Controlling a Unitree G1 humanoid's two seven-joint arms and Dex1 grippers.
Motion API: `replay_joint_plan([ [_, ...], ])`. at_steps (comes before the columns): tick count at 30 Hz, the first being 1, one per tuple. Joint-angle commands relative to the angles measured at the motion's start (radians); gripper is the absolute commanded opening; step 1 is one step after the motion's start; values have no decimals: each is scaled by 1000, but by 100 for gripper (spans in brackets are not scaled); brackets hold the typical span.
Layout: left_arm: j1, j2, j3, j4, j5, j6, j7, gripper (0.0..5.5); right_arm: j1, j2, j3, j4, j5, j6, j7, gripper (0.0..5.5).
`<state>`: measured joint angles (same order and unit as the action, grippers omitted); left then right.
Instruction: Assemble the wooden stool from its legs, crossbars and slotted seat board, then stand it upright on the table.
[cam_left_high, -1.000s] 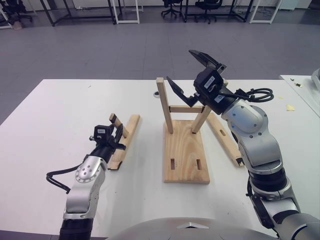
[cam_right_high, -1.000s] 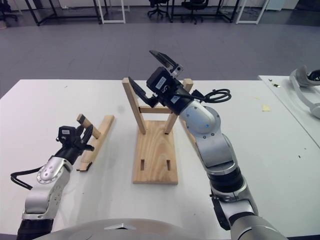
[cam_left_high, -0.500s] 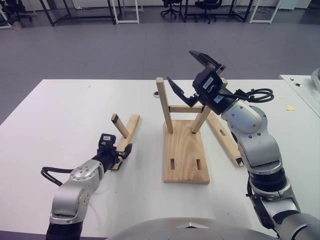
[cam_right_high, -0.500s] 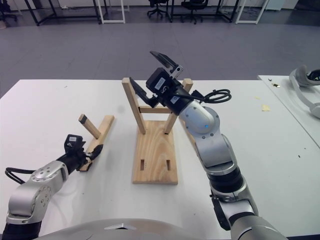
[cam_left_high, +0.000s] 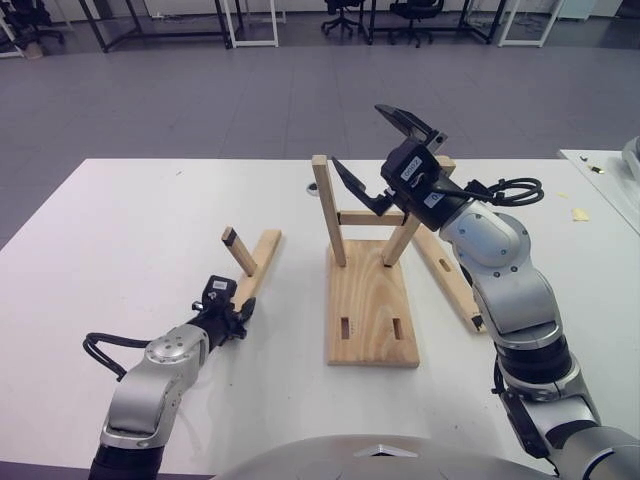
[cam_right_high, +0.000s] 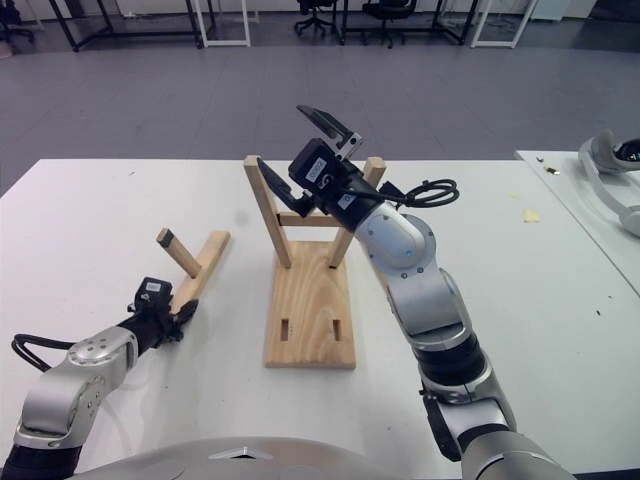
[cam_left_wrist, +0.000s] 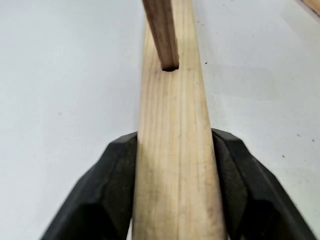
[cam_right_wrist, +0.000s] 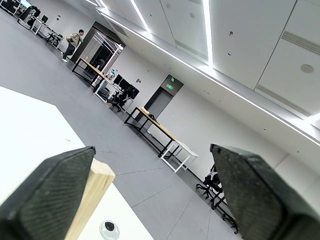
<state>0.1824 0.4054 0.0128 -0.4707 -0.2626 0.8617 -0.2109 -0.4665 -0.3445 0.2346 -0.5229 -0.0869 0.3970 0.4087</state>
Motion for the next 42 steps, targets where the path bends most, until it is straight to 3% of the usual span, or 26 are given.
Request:
replay_joint_plan([
  [1,3,20,7,30,20,-33,-21,206,-15,7,-19,9,7,15,2,430],
  [4,-97,4,141,5,-103,-60,-81,206,-59,61,-136,24,115,101,-24,430],
  [8,-352,104,335,-21,-272,-45,-166,206,-230,214,-422,105,506,378,-76,430],
  [10,-476,153,354,-33,-321,-23,-185,206,-340,277,-541,189,679,497,-145,430],
  [14,-700,205,244,-46,-350,-13,-234,206,-551,372,-713,409,967,659,-327,430],
  [19,-760,183,173,-90,-418,24,-249,206,-616,432,-761,481,1174,722,-495,430],
  [26,-717,217,126,-129,-425,20,-293,206,-604,409,-773,491,1393,690,-684,430],
  [42,-691,244,118,-121,-403,-20,-307,206,-523,332,-688,462,1564,568,-886,125],
])
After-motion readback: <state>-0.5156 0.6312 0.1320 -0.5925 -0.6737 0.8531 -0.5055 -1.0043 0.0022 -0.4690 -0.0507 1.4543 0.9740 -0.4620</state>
